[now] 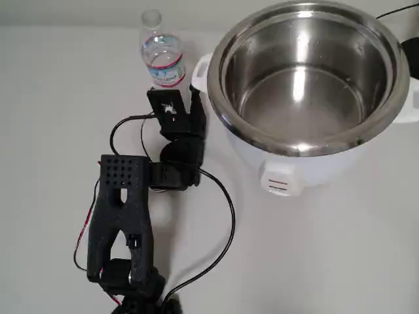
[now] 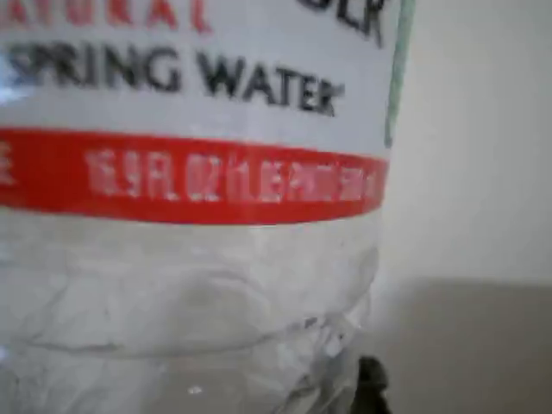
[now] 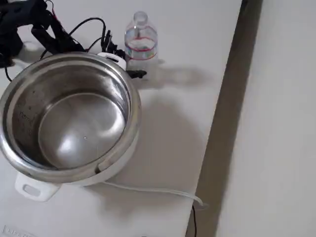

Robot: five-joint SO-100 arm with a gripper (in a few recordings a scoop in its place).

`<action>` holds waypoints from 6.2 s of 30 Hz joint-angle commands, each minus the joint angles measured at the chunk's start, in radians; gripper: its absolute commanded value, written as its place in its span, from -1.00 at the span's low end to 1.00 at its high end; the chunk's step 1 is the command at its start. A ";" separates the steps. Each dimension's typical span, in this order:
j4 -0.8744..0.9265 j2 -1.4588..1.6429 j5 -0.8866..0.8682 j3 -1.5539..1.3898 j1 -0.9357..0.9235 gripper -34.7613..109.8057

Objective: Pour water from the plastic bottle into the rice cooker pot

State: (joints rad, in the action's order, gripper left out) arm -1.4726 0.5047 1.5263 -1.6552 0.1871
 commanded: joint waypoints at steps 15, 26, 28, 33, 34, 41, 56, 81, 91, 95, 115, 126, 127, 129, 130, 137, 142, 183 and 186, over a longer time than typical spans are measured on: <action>-0.052 0.236 -0.044 -0.239 -0.049 0.19; -0.071 0.483 -0.100 -0.557 -0.060 0.19; -0.074 0.526 -0.114 -0.620 -0.066 0.19; -0.094 0.629 -0.143 -0.767 -0.086 0.19; -0.094 0.649 -0.150 -0.792 -0.092 0.19; -0.078 0.799 -0.247 -0.968 -0.127 0.19; 0.943 1.707 -0.643 -1.218 -0.232 0.18; 2.399 2.783 -1.368 -1.391 -0.376 -0.52; 2.496 2.783 -1.468 -1.384 -0.488 -0.52; 2.496 2.783 -1.468 -1.384 -0.488 -0.52; 2.496 2.783 -1.468 -1.384 -0.488 -0.52; 2.496 2.783 -1.468 -1.384 -0.488 -0.52; 2.496 2.783 -1.468 -1.384 -0.488 -0.52; 2.496 2.783 -1.468 -1.384 -0.488 -0.52; 2.496 2.783 -1.468 -1.384 -0.488 -0.52; 2.496 2.783 -1.468 -1.384 -0.488 -0.52; 2.496 2.783 -1.468 -1.384 -0.488 -0.52; 2.496 2.783 -1.468 -1.384 -0.488 -0.52; 2.496 2.783 -1.468 -1.384 -0.488 -0.52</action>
State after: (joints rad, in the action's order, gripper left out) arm 1.0216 3.2781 0.0660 -3.0557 -0.2884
